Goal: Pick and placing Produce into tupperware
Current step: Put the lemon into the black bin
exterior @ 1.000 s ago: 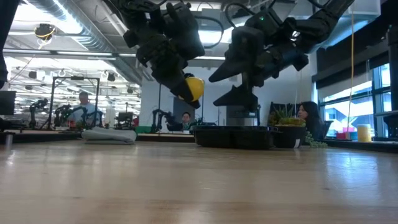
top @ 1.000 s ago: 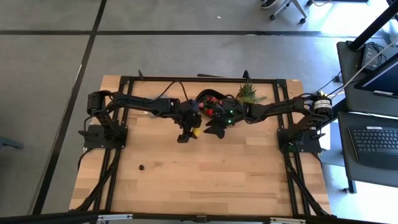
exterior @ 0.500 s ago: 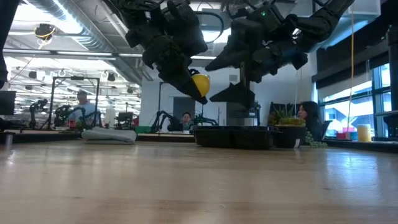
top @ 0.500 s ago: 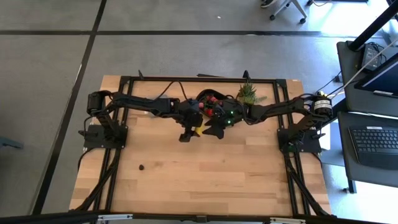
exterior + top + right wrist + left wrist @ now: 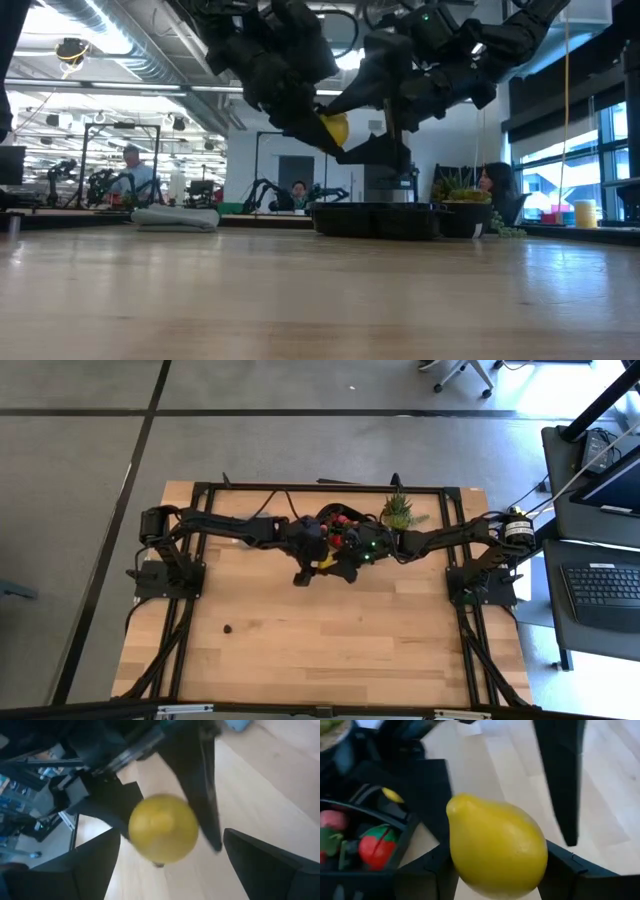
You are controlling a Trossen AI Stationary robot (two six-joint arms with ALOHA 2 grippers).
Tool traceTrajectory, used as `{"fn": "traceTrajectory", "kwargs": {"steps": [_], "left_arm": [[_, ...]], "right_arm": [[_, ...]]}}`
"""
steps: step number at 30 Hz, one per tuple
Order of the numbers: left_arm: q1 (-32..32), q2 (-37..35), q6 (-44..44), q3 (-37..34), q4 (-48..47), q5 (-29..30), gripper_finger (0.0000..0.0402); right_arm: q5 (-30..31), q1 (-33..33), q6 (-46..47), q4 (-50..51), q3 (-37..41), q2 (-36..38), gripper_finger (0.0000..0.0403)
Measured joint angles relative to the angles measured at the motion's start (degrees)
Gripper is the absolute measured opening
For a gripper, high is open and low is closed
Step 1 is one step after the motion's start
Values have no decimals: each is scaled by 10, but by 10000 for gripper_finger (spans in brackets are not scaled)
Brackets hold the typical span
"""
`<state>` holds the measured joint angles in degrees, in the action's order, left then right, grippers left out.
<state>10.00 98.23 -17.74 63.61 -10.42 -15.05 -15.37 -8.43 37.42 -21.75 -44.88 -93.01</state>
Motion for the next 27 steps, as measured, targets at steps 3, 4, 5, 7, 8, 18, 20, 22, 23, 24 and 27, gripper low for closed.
{"fn": "traceTrajectory", "kwargs": {"steps": [3, 4, 5, 7, 8, 18, 20, 22, 23, 24, 27], "left_arm": [[0, -6, -8, 0, 5, 15, 212], [-1, -7, -10, 0, 11, 19, 211], [-1, -9, -11, -1, 11, 22, 208], [-2, -16, -19, -2, 9, 28, 200], [-1, -17, -24, -2, 14, 29, 197], [-2, -25, -36, -3, 26, 37, 212], [-2, -25, -40, -3, 26, 40, 205], [-2, -25, -41, -3, 25, 46, 196], [-2, -25, -41, -3, 25, 50, 194], [-2, -25, -41, -3, 24, 53, 194], [-3, -25, -41, -3, 23, 54, 196]], "right_arm": [[10, 0, 11, -2, 0, 0, 355], [21, 0, 11, -4, 0, 0, 355], [33, 1, 11, -3, 0, 0, 355], [48, 1, 11, -8, 0, 0, 356], [51, 1, 11, -10, 0, 2, 356], [66, 1, 4, -59, 2, 0, 356], [69, 1, 0, -63, 2, 0, 356], [70, 1, 0, -66, 2, 0, 356], [70, 1, 0, -67, 2, 0, 356], [70, 0, 1, -68, 2, 0, 356], [69, 0, 7, -70, 2, 0, 356]]}}
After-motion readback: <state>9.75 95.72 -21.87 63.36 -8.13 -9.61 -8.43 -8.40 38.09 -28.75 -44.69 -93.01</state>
